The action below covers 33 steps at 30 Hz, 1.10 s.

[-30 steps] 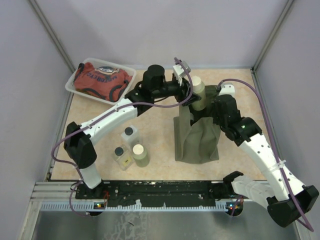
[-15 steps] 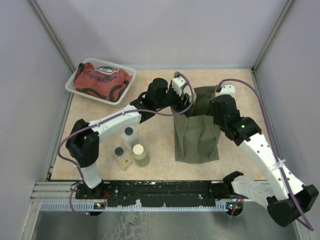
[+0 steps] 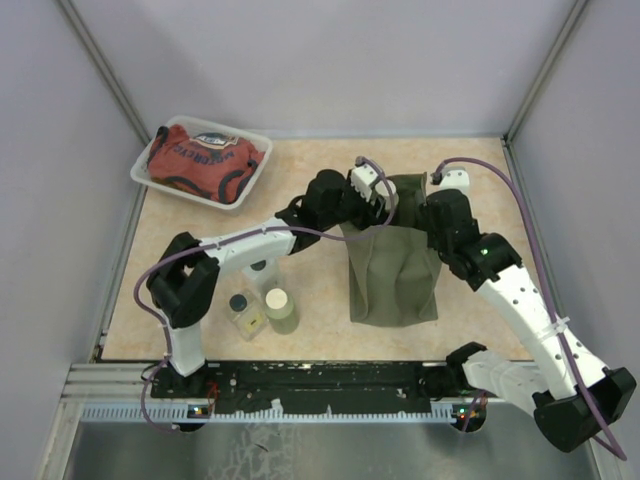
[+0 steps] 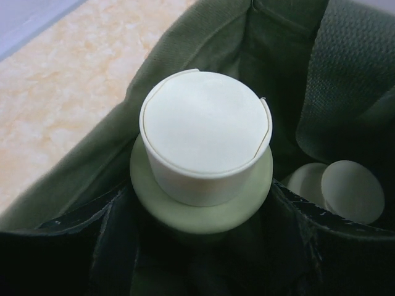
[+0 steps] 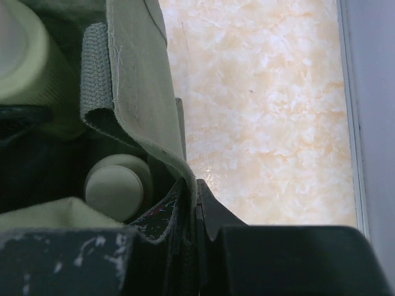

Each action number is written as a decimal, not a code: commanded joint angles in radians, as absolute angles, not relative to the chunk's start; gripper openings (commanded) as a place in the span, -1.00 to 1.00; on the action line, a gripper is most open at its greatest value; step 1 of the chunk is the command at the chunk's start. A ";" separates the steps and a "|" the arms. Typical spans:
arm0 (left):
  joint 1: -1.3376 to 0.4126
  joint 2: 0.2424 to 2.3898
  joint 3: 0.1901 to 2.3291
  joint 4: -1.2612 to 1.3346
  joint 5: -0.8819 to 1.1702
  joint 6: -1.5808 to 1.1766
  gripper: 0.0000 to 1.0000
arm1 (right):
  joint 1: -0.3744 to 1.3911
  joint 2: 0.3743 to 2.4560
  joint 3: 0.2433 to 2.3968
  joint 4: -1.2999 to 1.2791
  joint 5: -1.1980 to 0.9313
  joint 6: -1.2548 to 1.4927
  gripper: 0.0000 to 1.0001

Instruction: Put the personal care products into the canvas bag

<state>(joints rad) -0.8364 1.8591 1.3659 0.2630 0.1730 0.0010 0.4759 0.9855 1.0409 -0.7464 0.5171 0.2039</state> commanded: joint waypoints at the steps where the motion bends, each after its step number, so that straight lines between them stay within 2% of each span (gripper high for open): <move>1: -0.863 1.920 1.343 0.315 0.190 -0.021 -0.35 | 0.482 1.003 1.024 -0.796 0.534 0.190 -0.85; 5: -0.867 1.930 1.331 0.310 0.187 -0.037 0.28 | 0.482 1.001 1.019 -0.791 0.533 0.189 -0.85; 11: -0.876 1.898 1.332 0.282 0.184 -0.036 0.98 | 0.482 1.001 1.014 -0.787 0.533 0.187 -0.85; 20: -0.884 1.791 1.391 0.184 0.218 -0.029 1.00 | 0.481 1.005 1.013 -0.778 0.527 0.187 -0.84; 25: -0.884 1.662 1.512 0.063 0.229 -0.002 1.00 | 0.482 1.011 1.018 -0.778 0.530 0.183 -0.83; 33: -0.884 1.410 1.620 -0.108 0.105 0.054 1.00 | 0.481 1.016 1.057 -0.768 0.530 0.183 -0.82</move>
<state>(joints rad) -0.8803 1.5330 1.5803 -0.0067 0.1711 0.0193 0.4759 0.9989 1.0348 -0.7334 0.5278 0.1905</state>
